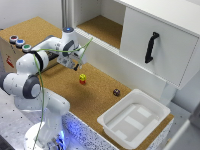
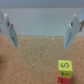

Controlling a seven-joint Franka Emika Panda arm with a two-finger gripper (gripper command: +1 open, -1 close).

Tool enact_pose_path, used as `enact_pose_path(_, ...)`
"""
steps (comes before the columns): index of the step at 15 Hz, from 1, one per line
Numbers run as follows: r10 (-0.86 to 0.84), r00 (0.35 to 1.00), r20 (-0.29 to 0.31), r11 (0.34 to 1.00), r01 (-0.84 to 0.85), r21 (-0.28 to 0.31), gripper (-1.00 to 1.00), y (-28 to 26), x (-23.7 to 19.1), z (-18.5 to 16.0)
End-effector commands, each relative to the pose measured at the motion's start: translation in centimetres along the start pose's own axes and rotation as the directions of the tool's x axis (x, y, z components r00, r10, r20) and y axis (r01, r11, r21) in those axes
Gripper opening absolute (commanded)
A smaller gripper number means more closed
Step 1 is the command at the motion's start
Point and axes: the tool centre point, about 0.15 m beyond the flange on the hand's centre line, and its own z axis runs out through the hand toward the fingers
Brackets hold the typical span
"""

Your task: Take off the yellow block

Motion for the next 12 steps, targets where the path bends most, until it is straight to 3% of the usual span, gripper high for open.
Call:
enact_pose_path(1, 0.054, 0.994, 0.096, 0.998, -0.050, -0.045, 1.00, -2.6, 1.7, 0.6)
enact_pose_path(4, 0.079, 0.990, 0.116, 0.996, -0.074, -0.047, 1.00, -1.9, 2.4, 0.8)
enact_pose_path(6, 0.043, 0.986, 0.162, 0.999, -0.043, -0.009, 1.00, -3.5, 2.7, 1.9)
enact_pose_path(7, 0.029, 0.980, 0.195, 1.000, -0.029, -0.001, -1.00, -4.3, 2.7, 2.9)
enact_pose_path(12, 0.051, 0.952, 0.302, 0.997, -0.065, 0.037, -1.00, -6.1, 2.2, 6.7)
